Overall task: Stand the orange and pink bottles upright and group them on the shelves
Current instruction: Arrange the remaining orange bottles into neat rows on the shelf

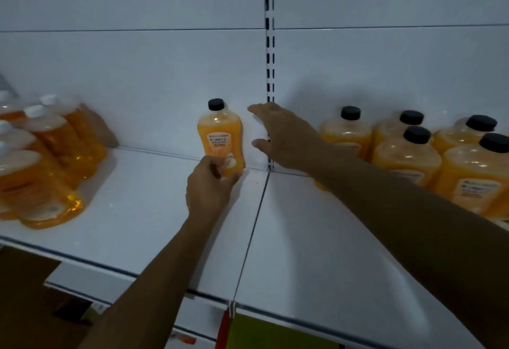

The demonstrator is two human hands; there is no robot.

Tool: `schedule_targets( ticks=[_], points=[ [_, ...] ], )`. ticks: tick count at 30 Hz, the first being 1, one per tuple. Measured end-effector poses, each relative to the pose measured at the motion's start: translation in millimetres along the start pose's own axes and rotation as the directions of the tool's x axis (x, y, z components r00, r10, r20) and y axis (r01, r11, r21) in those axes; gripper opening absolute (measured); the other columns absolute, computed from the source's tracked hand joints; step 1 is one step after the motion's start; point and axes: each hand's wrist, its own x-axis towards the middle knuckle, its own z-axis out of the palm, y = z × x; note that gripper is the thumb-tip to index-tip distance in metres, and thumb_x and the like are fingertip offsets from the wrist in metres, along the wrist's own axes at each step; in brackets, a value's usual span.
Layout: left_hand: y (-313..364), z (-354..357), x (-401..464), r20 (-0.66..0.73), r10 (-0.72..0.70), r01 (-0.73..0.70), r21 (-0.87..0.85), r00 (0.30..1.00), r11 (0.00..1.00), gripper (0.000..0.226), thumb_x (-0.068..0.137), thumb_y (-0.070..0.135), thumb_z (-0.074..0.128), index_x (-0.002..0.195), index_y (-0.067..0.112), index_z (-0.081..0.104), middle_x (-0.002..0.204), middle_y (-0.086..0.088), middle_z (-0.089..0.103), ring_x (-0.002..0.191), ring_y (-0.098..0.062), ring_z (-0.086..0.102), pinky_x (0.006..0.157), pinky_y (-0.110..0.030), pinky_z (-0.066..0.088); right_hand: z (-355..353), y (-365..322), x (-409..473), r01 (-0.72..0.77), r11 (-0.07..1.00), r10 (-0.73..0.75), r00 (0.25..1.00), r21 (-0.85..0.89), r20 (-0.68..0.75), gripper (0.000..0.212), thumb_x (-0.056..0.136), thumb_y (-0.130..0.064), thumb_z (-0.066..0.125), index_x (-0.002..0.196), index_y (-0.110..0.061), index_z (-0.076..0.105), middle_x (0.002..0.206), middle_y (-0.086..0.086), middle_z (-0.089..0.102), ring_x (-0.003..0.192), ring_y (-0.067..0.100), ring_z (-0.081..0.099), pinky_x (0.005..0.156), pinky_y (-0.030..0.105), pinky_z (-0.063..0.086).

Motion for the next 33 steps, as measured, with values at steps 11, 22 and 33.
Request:
schedule_targets(
  ticks=[11, 22, 33],
  points=[
    [-22, -30, 26, 0.355, -0.176, 0.291, -0.3, 0.918, 0.909, 0.079, 0.083, 0.018, 0.073, 0.149, 0.017, 0.03, 0.142, 0.0, 0.049, 0.125, -0.021, 0.051, 0.085, -0.029, 0.05, 51, -18, 50, -0.068, 0.988, 0.065, 0.998, 0.137, 0.027, 0.069, 0.086, -0.026, 0.068, 0.144, -0.016, 0.032, 0.135, 0.008, 0.035, 0.126, 0.027, 0.036, 0.102, 0.04, 0.039],
    [-17, -16, 12, 0.281, -0.016, 0.075, -0.199, 0.96, 0.977, 0.05, 0.076, 0.039, 0.078, 0.117, 0.017, 0.059, 0.114, 0.0, 0.064, 0.093, -0.018, 0.066, 0.074, -0.029, 0.056, 15, -20, -2, -0.003, 0.998, 0.001, 0.999, -0.064, -0.038, 0.063, 0.083, -0.032, 0.071, 0.133, -0.02, 0.035, 0.113, 0.007, 0.057, 0.096, 0.024, 0.057, 0.078, 0.037, 0.05],
    [57, 39, -32, 0.5, 0.198, -0.119, -0.185, 0.843, 0.976, 0.033, 0.077, 0.026, 0.079, 0.103, 0.015, 0.061, 0.097, 0.004, 0.066, 0.08, -0.008, 0.065, 0.066, -0.017, 0.05, -64, 27, -68, -0.087, 0.965, 0.108, 0.992, -0.246, 0.072, 0.053, 0.086, -0.037, 0.066, 0.129, -0.025, 0.036, 0.096, 0.005, 0.058, 0.083, 0.024, 0.058, 0.069, 0.037, 0.05]
  ],
)
